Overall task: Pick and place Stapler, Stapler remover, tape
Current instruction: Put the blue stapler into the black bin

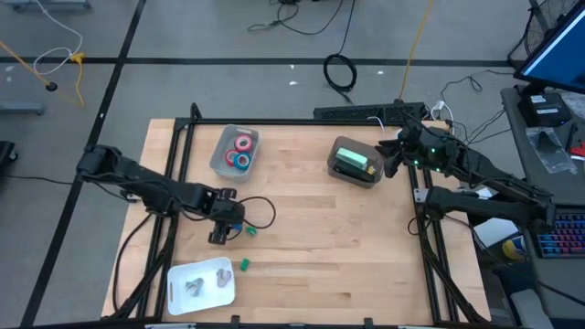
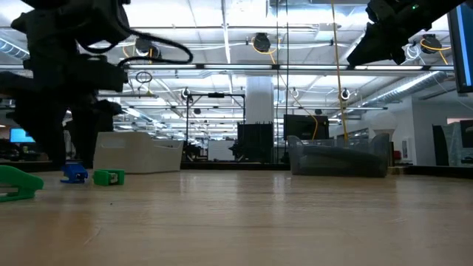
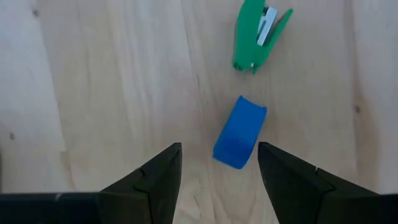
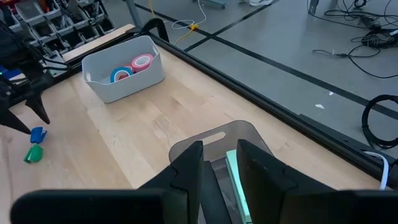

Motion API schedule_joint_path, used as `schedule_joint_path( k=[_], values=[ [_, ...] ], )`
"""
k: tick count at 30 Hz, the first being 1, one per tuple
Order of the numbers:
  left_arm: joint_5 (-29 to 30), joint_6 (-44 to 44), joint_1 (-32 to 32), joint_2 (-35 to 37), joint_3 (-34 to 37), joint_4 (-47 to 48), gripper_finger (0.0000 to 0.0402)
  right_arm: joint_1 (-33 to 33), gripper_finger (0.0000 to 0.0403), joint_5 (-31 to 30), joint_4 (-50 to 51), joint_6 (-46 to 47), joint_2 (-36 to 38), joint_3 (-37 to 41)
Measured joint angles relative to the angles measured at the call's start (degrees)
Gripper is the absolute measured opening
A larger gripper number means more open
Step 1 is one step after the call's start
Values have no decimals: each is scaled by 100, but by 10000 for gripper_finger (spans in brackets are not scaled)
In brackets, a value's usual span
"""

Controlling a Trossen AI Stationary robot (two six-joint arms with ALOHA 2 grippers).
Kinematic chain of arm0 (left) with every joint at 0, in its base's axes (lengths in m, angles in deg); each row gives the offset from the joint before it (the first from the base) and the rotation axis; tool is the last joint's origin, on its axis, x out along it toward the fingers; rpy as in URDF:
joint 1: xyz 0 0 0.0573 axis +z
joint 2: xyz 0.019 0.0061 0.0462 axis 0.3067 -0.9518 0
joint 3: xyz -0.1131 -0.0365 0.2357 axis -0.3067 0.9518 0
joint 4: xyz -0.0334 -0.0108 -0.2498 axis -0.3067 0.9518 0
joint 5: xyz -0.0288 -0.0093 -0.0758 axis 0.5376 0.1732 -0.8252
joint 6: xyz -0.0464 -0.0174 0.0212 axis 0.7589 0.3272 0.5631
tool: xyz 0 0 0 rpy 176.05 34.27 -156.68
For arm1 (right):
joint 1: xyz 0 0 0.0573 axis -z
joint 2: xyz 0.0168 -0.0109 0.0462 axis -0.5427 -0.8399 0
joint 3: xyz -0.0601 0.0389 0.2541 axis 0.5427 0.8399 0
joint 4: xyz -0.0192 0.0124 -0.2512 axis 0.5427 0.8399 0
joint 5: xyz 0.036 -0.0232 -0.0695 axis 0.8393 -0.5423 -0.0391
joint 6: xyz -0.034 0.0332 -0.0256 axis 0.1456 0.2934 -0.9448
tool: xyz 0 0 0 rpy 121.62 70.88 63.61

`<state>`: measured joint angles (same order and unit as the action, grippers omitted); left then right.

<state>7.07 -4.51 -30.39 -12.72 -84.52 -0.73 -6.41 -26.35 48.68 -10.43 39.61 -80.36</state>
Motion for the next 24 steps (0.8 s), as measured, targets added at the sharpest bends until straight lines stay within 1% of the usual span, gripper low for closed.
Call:
schedule_joint_path(
  k=[5, 11, 24],
  values=[
    [-25, -78, 0, -354, 0, -85, 216, 2, 89, -2, -2, -2, 0, 0],
    [-209, -141, 2, -660, -20, -264, 216, 4, 89, -4, -2, -17, -2, -2],
    [-211, -92, 2, -577, -4, -284, 213, 4, 89, -4, -2, -22, -2, -2]
  ],
)
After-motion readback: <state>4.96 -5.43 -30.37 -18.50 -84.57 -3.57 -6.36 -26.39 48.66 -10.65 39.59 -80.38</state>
